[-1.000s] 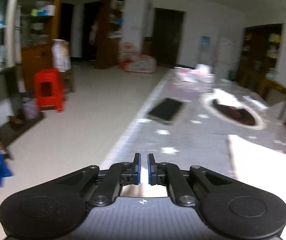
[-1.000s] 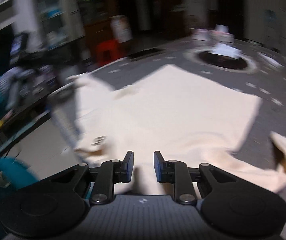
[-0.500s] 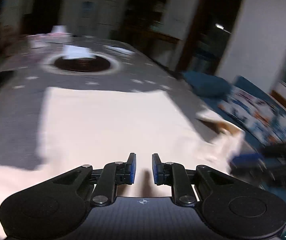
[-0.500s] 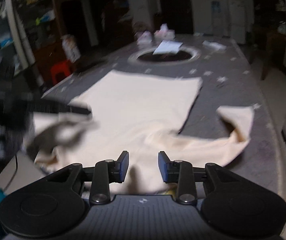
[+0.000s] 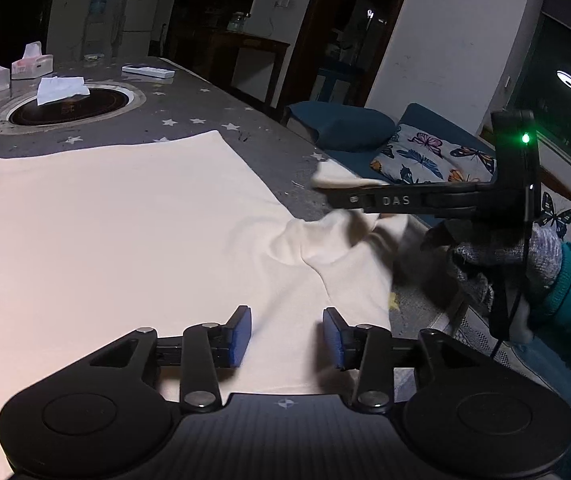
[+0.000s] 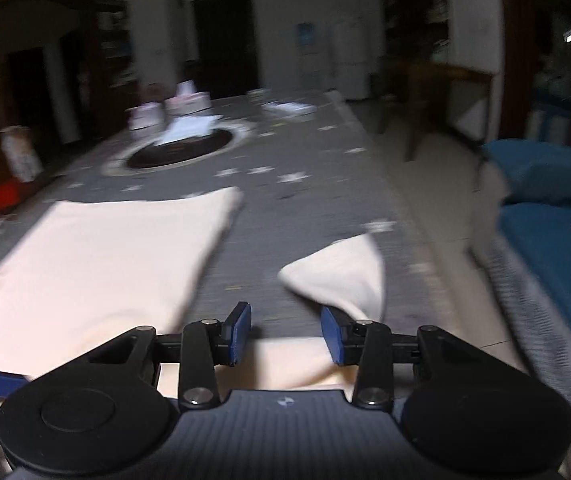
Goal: Fold clothes
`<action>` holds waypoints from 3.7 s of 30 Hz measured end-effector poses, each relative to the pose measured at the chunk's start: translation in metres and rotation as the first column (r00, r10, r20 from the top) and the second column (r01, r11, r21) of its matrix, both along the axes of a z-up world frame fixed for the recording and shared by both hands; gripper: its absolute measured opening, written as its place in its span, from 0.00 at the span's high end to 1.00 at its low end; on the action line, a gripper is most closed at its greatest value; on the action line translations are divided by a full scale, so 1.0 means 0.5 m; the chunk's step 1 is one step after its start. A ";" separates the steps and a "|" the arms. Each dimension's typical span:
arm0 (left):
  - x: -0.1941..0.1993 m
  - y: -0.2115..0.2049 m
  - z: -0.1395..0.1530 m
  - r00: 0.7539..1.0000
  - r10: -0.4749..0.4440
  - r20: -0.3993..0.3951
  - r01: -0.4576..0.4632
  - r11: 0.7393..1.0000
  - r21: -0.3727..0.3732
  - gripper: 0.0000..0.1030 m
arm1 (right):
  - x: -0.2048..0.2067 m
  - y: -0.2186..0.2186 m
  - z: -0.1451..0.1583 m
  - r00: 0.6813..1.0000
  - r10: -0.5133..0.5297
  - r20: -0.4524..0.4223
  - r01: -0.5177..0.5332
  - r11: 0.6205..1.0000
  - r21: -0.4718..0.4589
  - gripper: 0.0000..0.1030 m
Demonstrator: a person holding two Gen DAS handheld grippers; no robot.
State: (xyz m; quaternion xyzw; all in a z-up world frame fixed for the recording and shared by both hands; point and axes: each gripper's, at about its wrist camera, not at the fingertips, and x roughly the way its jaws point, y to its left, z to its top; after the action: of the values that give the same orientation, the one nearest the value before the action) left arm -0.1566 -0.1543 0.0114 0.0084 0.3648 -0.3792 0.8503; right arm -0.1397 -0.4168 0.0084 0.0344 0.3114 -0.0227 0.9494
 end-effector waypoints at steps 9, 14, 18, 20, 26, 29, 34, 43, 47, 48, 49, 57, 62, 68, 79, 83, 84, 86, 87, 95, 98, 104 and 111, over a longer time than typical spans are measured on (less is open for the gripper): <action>0.006 0.007 -0.001 1.000 0.003 -0.012 -0.003 1.000 -0.023 0.52 | -0.062 -0.063 -0.018 0.978 -0.205 0.026 0.206 0.974 -0.092 0.47; 0.015 0.017 -0.001 0.999 0.020 -0.027 -0.021 0.999 -0.042 0.50 | -0.087 -0.042 -0.011 0.989 -0.142 0.041 0.144 0.988 -0.052 0.41; 0.014 0.024 -0.001 0.999 0.026 -0.029 -0.028 0.999 -0.046 0.48 | -0.089 -0.012 -0.020 0.997 -0.065 0.029 0.066 0.996 -0.056 0.35; 0.013 0.028 0.000 0.999 0.027 -0.029 -0.028 0.999 -0.046 0.46 | -0.086 -0.004 -0.028 0.998 -0.052 0.023 0.053 0.997 -0.062 0.30; 0.033 0.068 0.019 0.996 0.091 -0.016 -0.092 0.995 -0.036 0.44 | -0.075 0.004 0.001 1.000 -0.018 0.025 0.019 0.998 -0.059 0.29; 0.066 0.102 0.034 0.984 0.178 0.007 -0.178 0.984 -0.024 0.44 | -0.064 0.027 0.020 0.997 0.074 0.026 -0.074 0.997 -0.024 0.29; 0.139 0.158 0.036 0.950 0.314 0.004 -0.314 0.950 0.000 0.44 | -0.019 0.093 0.033 0.965 0.262 0.005 -0.262 0.965 0.018 0.33; 0.218 0.219 0.016 0.911 0.413 -0.013 -0.412 0.910 0.036 0.45 | 0.135 0.109 0.021 0.952 0.289 -0.101 -0.287 0.957 0.036 0.54; 0.237 0.220 0.015 0.907 0.420 0.002 -0.420 0.906 0.052 0.45 | 0.190 0.099 0.009 0.955 0.268 -0.131 -0.264 0.963 0.047 0.74; 0.243 0.221 0.016 0.907 0.422 0.003 -0.421 0.905 0.055 0.45 | 0.200 0.101 0.009 0.953 0.271 -0.134 -0.266 0.963 0.049 0.79; 0.249 0.222 0.016 0.906 0.424 0.004 -0.424 0.904 0.060 0.45 | 0.212 0.103 0.010 0.951 0.275 -0.139 -0.270 0.961 0.055 0.84; 0.305 0.221 0.017 0.895 0.444 0.051 -0.446 0.886 0.128 0.45 | 0.318 0.146 0.011 0.937 0.313 -0.156 -0.320 0.947 -0.022 0.95; 0.337 0.222 0.014 0.885 0.455 0.099 -0.465 0.868 0.173 0.45 | 0.366 0.172 0.014 0.931 0.331 -0.153 -0.346 0.935 -0.083 0.88; 0.297 0.231 0.035 0.888 0.443 0.121 -0.458 0.877 0.146 0.45 | 0.311 0.197 0.049 0.906 0.406 -0.118 -0.419 0.900 -0.118 0.70; 0.073 0.182 0.058 0.950 0.268 0.162 -0.283 0.956 0.078 0.42 | 0.049 0.279 0.050 0.785 0.612 -0.094 -0.620 0.777 -0.113 0.44; 0.026 0.164 0.034 0.961 0.231 0.149 -0.246 0.965 0.089 0.42 | -0.009 0.280 0.020 0.799 0.595 -0.085 -0.601 0.791 -0.115 0.44; 0.020 0.164 0.027 0.962 0.233 0.144 -0.248 0.964 0.095 0.42 | -0.021 0.278 0.013 0.804 0.589 -0.074 -0.594 0.797 -0.113 0.44; 0.015 0.168 0.015 0.960 0.249 0.131 -0.263 0.959 0.103 0.42 | -0.032 0.270 0.012 0.816 0.576 -0.047 -0.578 0.810 -0.105 0.44; 0.014 0.175 0.014 0.957 0.262 0.126 -0.275 0.957 0.097 0.42 | -0.032 0.266 0.017 0.821 0.569 -0.039 -0.570 0.816 -0.095 0.44; 0.041 0.304 0.026 0.846 0.525 0.095 -0.529 0.848 0.032 0.42 | -0.028 0.247 0.005 0.838 0.545 -0.032 -0.546 0.838 -0.006 0.38; 0.059 0.358 0.014 0.786 0.611 0.091 -0.617 0.785 0.057 0.43 | -0.032 0.253 0.002 0.832 0.553 -0.032 -0.554 0.833 -0.013 0.33; 0.070 0.454 0.005 0.680 0.722 0.131 -0.733 0.675 0.084 0.43 | -0.028 0.260 -0.001 0.830 0.557 -0.035 -0.557 0.830 -0.010 0.29; 0.071 0.486 0.000 0.651 0.742 0.161 -0.759 0.643 0.103 0.43 | -0.038 0.268 0.012 0.822 0.570 -0.014 -0.570 0.822 -0.013 0.28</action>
State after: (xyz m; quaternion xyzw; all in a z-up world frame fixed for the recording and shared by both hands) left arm -0.1213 0.0885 0.0113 -0.0553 0.3201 0.0393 0.9450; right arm -0.1586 -0.2829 0.0143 -0.0682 0.3115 0.2590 0.9117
